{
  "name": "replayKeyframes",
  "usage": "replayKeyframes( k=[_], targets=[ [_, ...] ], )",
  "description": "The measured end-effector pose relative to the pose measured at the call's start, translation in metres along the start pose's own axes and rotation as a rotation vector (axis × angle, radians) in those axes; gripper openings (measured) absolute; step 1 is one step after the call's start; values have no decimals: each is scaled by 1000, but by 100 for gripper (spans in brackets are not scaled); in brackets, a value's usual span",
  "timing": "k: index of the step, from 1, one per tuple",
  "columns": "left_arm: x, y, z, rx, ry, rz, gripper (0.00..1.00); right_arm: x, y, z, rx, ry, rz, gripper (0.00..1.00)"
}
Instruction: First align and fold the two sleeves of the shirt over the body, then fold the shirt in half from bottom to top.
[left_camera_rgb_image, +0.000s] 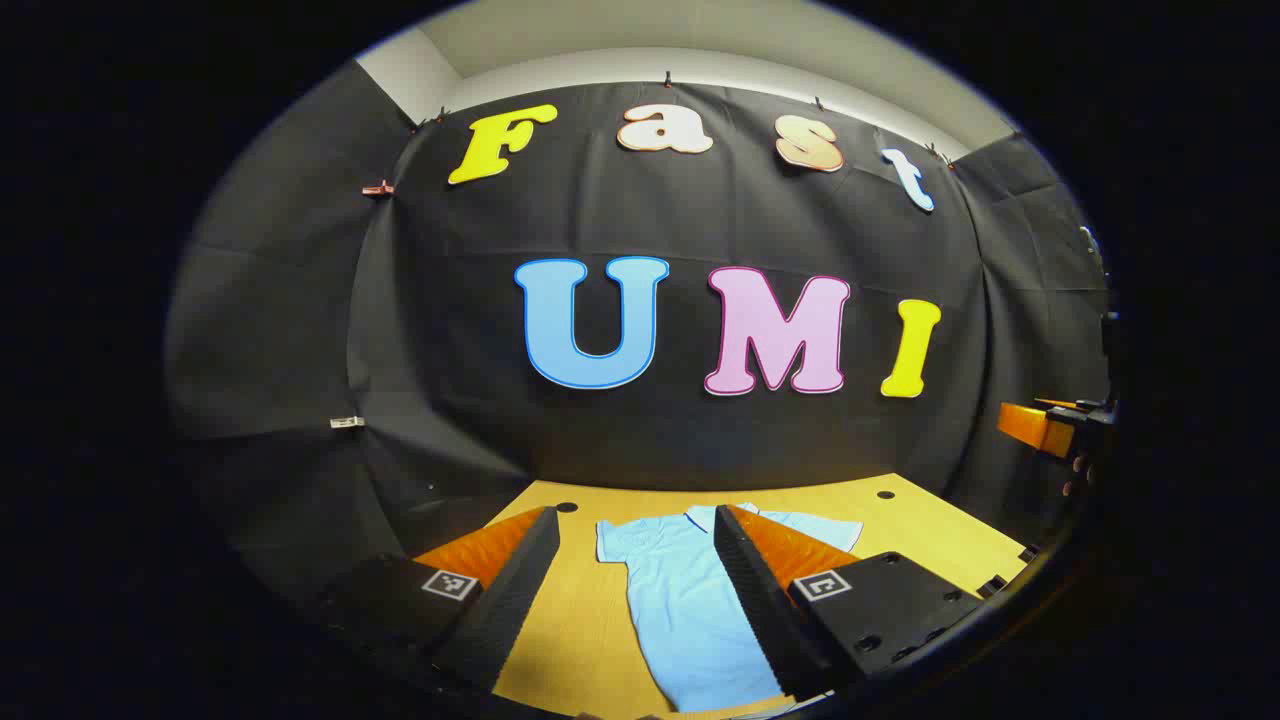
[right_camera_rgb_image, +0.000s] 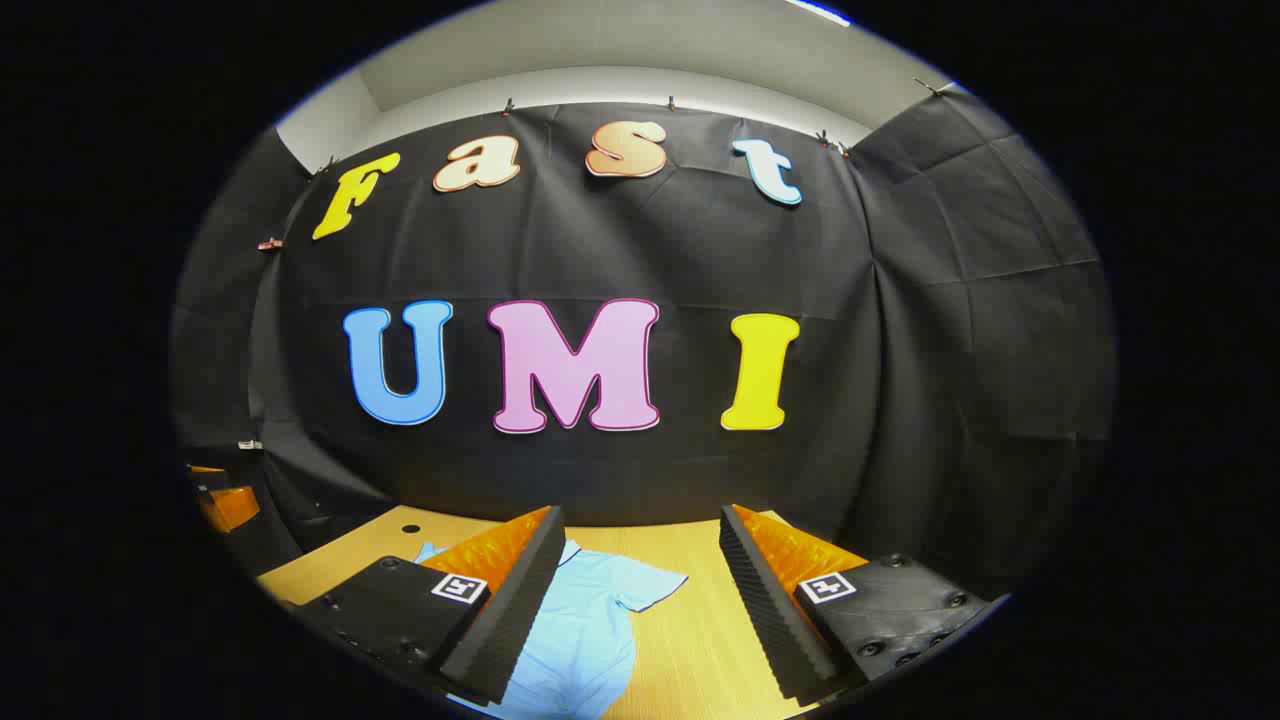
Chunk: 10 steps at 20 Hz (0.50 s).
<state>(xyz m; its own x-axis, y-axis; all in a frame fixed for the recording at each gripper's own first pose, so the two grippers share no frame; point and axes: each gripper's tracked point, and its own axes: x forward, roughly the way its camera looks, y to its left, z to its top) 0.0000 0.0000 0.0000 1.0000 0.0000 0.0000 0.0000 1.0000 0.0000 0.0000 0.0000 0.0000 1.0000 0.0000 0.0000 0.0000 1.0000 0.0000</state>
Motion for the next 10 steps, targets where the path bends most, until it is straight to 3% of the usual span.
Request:
replayKeyframes(
  k=[4, 10],
  targets=[
    [4, -1, -3, -47, 23, 14, 99, 2, -5, -3, -1, 8, 0, 96],
    [4, -1, -5, -23, 23, 31, 99, 14, -16, -17, -46, 50, -18, 97]
  ],
)
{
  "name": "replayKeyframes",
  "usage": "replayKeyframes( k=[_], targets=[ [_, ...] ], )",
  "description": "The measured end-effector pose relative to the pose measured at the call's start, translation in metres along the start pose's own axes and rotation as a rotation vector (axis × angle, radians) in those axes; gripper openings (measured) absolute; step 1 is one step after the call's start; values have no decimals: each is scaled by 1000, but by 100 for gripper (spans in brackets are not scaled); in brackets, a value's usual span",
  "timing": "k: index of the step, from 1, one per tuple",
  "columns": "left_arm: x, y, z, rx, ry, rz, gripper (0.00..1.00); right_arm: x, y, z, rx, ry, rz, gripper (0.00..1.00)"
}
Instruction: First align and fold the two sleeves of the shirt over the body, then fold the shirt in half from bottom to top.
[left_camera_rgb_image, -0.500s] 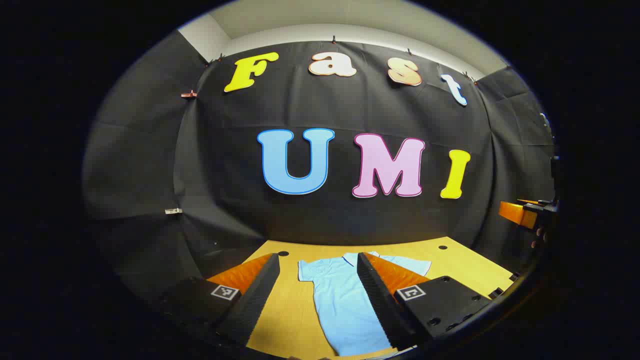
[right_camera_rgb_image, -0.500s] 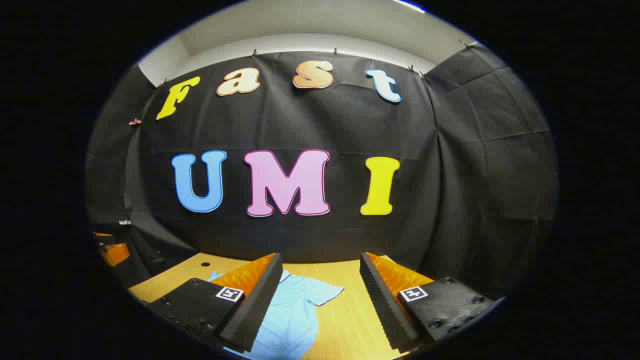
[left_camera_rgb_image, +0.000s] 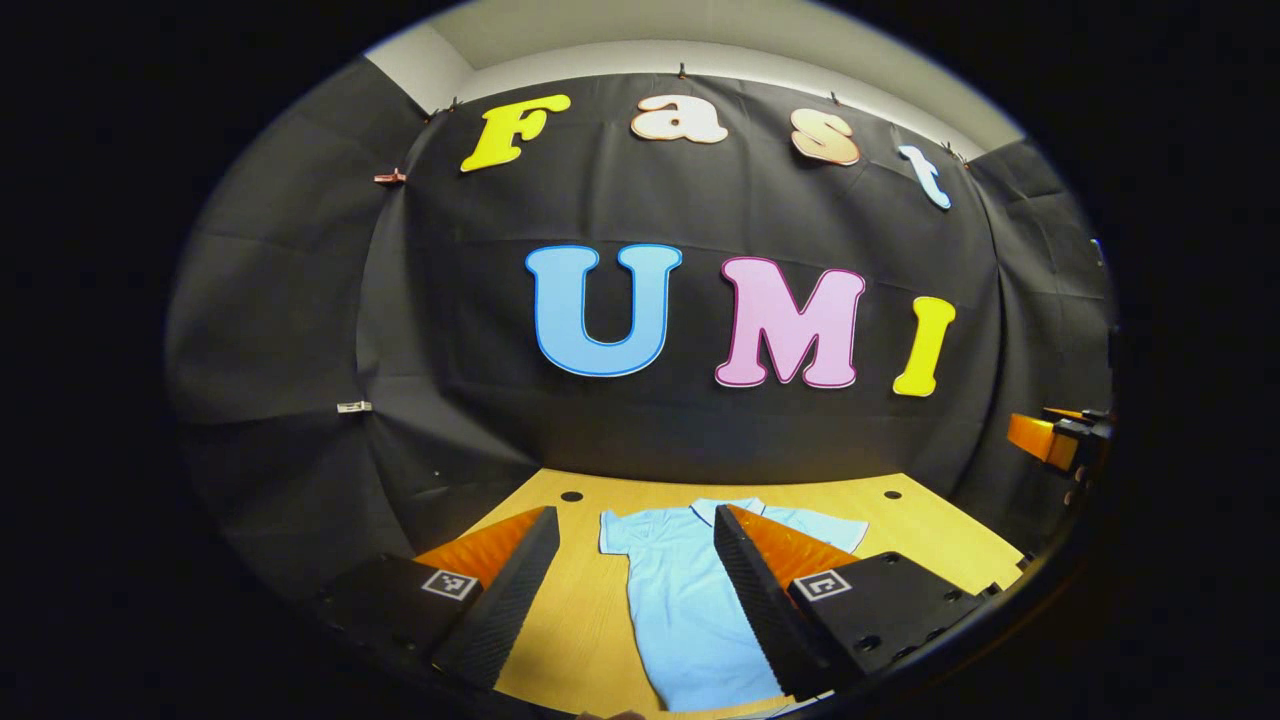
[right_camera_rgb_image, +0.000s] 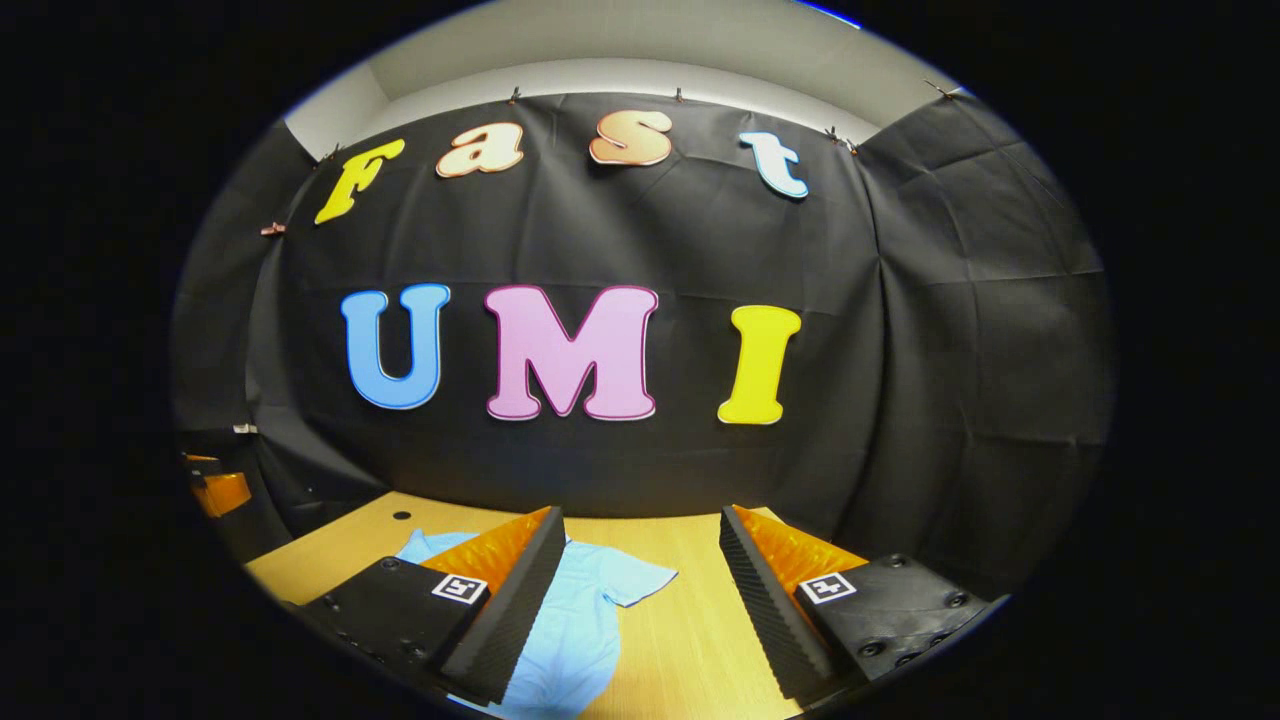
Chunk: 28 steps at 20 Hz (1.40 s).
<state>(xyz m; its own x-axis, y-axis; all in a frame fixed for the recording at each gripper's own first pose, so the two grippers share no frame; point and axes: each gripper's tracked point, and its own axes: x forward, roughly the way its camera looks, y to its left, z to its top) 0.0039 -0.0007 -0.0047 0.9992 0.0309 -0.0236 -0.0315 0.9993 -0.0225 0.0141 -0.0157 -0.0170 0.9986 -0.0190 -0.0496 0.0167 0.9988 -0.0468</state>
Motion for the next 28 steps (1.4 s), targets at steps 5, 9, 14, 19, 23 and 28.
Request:
replayKeyframes(
  k=[5, 9, 14, 19, 23, 28],
  targets=[
    [3, -5, -4, 18, 7, -12, 99, 15, -2, -7, -10, 23, -7, 97],
    [10, -9, -10, 23, 34, -5, 99, 32, -4, -24, -53, 73, 6, 97],
    [16, -2, -16, 41, 39, 29, 99, 67, -6, -43, -5, 140, 11, 97],
    [26, 4, -27, 6, 59, 78, 99, 112, -9, -69, -29, 198, 28, 97],
    [35, 10, -40, 0, 92, 119, 99, 153, -13, -94, -68, 244, 55, 97],
    [43, 18, -60, -12, 146, 189, 99, 201, -2, -134, -46, 345, 122, 97]
  ],
)
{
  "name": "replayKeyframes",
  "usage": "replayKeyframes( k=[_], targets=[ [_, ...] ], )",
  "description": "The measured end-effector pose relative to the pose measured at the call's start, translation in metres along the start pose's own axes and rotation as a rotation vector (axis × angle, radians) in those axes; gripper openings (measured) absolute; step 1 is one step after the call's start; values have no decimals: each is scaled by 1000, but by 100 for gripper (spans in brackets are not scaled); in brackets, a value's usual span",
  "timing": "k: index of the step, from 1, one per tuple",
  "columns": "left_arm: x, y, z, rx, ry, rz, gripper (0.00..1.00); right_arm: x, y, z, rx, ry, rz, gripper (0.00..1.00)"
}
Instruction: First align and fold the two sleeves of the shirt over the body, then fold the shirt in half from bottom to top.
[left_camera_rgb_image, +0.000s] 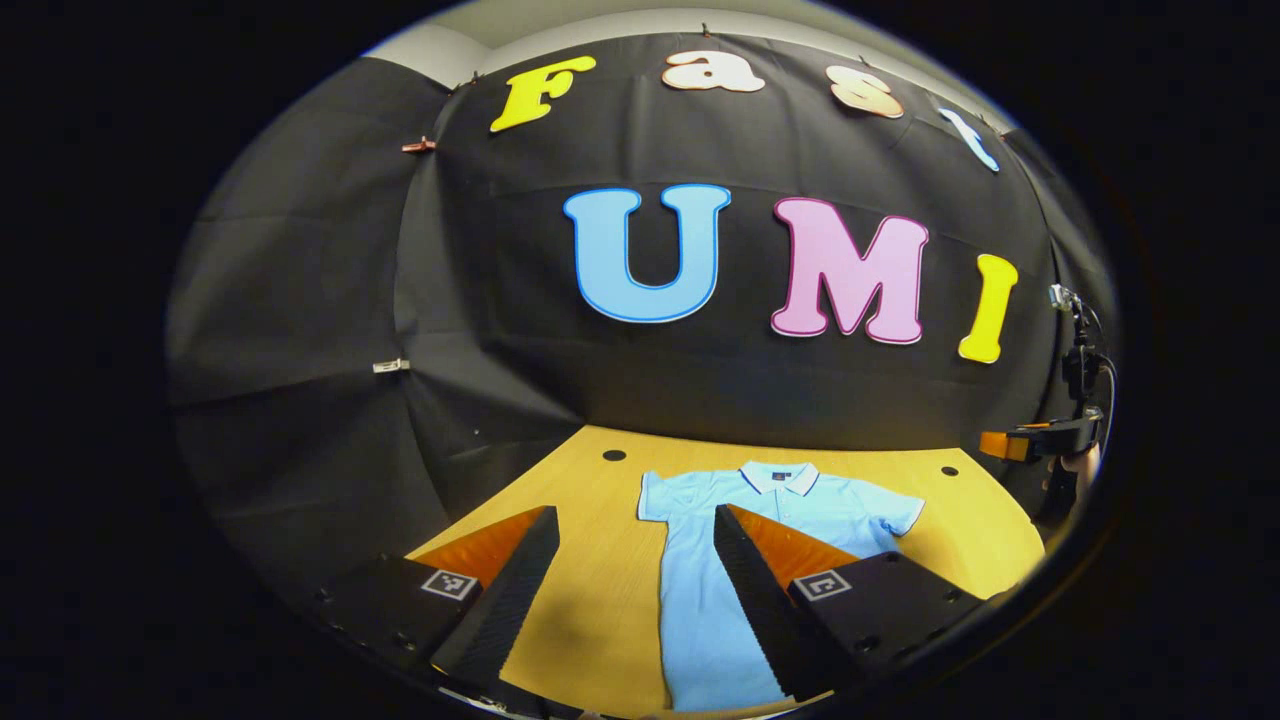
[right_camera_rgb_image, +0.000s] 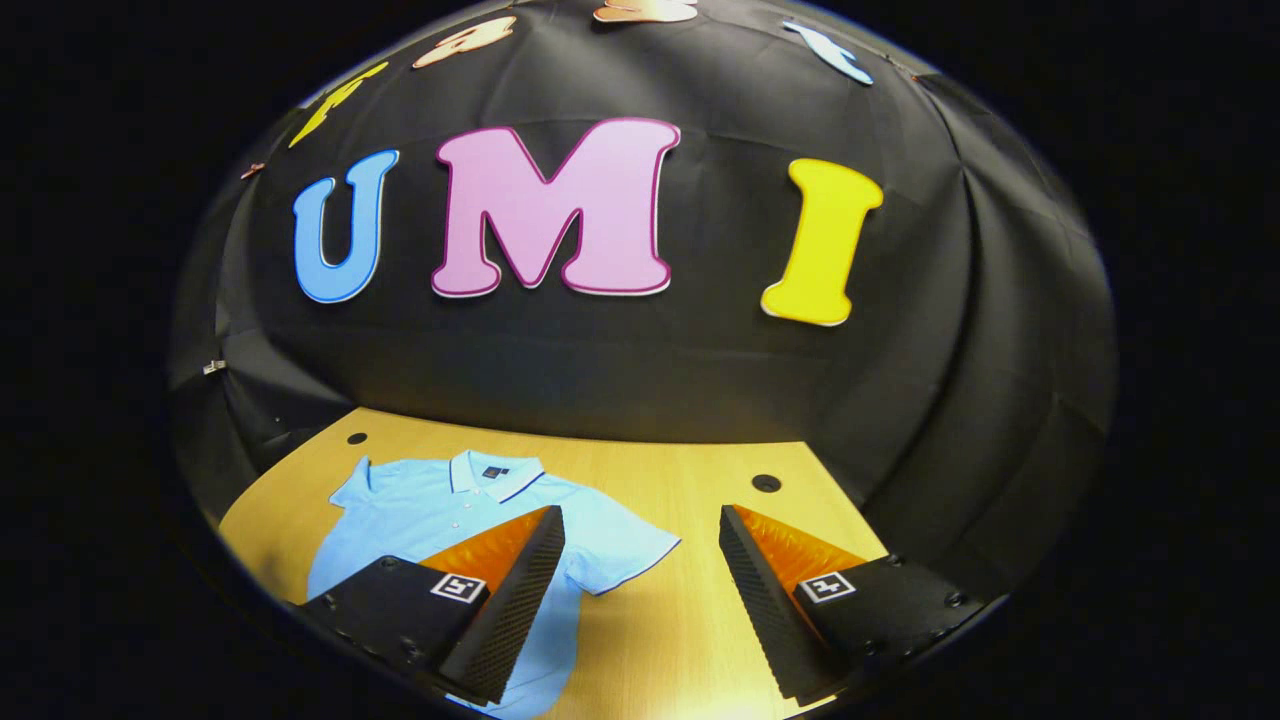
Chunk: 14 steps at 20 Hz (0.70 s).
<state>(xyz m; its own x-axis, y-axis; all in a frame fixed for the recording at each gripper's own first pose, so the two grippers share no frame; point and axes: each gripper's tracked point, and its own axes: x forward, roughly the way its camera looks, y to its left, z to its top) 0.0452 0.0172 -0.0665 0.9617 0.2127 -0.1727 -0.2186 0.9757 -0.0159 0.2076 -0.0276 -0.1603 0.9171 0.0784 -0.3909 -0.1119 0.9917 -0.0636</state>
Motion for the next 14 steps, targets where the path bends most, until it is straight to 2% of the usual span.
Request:
replayKeyframes(
  k=[3, 6, 9, 14],
  targets=[
    [4, 3, -15, -9, 43, 50, 99, 33, 1, -19, -26, 64, 29, 97],
    [8, -3, -23, -68, 76, 64, 99, 71, -6, -36, -24, 100, 22, 97],
    [15, -7, -30, -61, 94, 87, 99, 113, -13, -70, -15, 191, 18, 97],
    [25, -24, -40, -78, 125, 86, 99, 164, -24, -107, 33, 281, 8, 97]
  ],
)
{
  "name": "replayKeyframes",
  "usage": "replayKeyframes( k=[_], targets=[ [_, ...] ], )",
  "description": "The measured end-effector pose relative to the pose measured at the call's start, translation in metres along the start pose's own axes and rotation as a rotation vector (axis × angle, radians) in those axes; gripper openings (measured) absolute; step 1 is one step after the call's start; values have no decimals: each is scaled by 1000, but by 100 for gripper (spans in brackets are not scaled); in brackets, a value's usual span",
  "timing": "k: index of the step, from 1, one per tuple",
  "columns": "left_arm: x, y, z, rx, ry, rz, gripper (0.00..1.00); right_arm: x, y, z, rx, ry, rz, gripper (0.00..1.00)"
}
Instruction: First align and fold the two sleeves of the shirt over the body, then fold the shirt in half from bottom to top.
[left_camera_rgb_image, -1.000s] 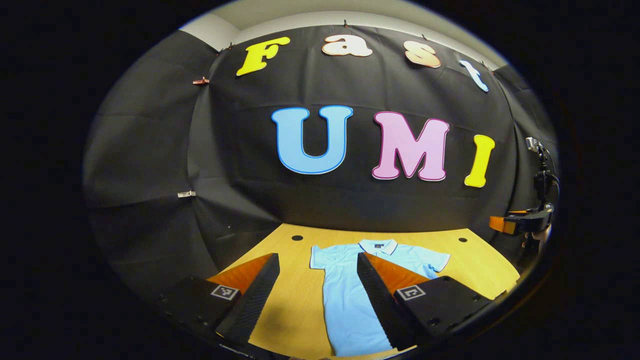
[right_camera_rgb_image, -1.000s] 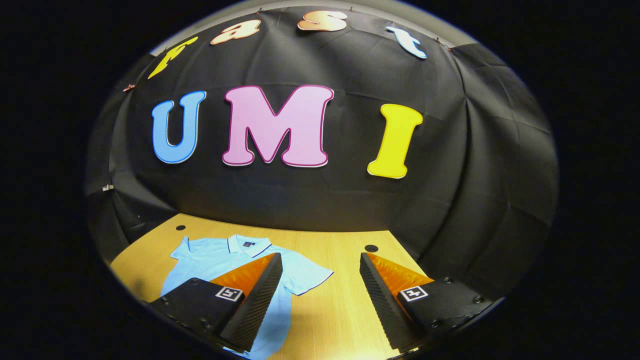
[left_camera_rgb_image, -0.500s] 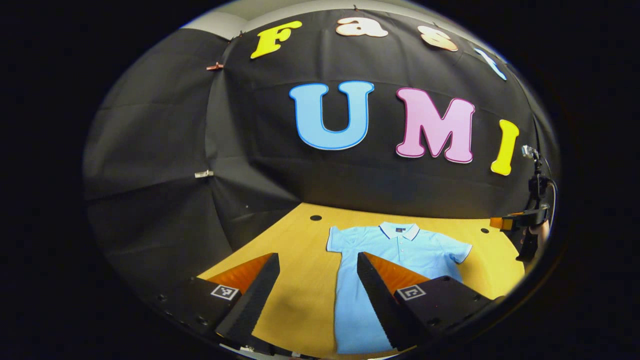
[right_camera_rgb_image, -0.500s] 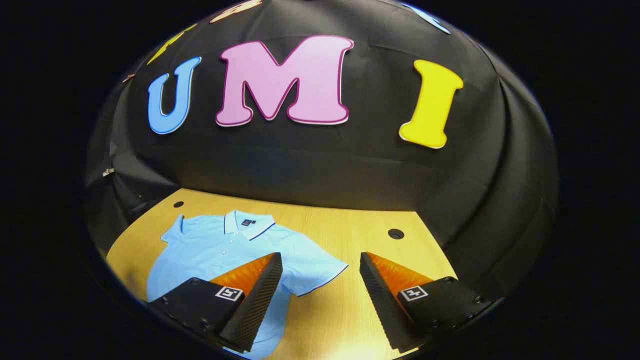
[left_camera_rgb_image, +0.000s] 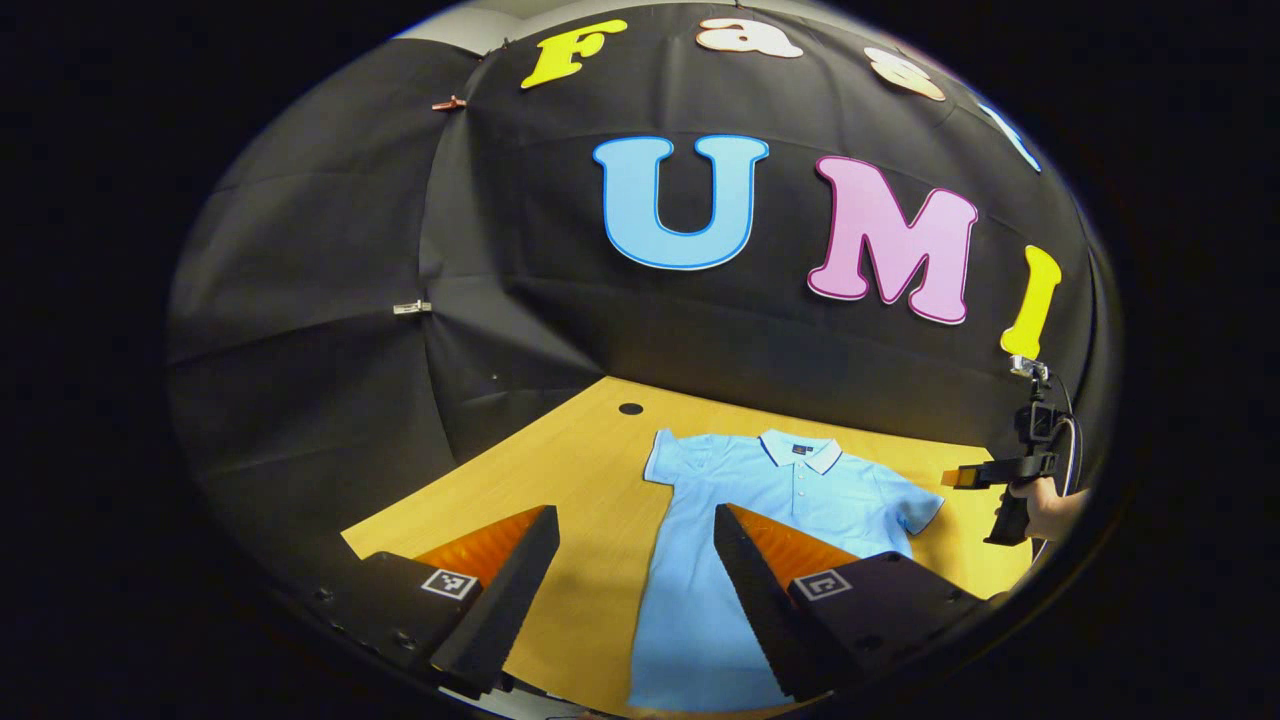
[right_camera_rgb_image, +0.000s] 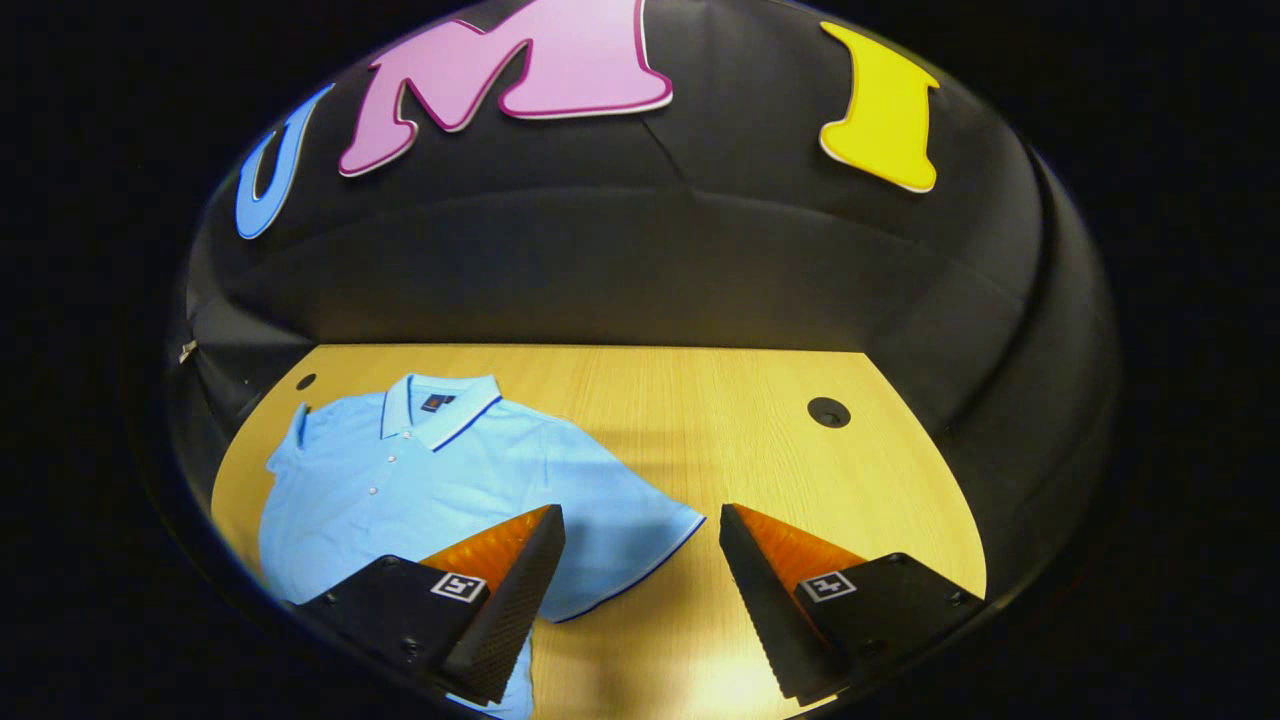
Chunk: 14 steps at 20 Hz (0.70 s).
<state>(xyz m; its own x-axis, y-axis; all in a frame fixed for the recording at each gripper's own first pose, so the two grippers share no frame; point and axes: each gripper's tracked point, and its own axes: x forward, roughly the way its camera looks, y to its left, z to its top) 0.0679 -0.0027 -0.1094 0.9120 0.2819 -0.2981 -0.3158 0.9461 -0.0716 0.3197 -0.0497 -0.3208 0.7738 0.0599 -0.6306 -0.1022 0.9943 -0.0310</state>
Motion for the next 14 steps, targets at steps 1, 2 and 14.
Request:
replayKeyframes(
  k=[1, 2, 14],
  targets=[
    [3, -3, -5, 5, 13, 0, 99, 10, -4, -4, 7, 19, -3, 95],
    [5, -6, -8, 10, 23, 0, 99, 19, -7, -9, 20, 42, -9, 97],
    [15, -29, -40, 30, 73, -28, 99, 79, -11, -39, -5, 125, -5, 97]
  ],
)
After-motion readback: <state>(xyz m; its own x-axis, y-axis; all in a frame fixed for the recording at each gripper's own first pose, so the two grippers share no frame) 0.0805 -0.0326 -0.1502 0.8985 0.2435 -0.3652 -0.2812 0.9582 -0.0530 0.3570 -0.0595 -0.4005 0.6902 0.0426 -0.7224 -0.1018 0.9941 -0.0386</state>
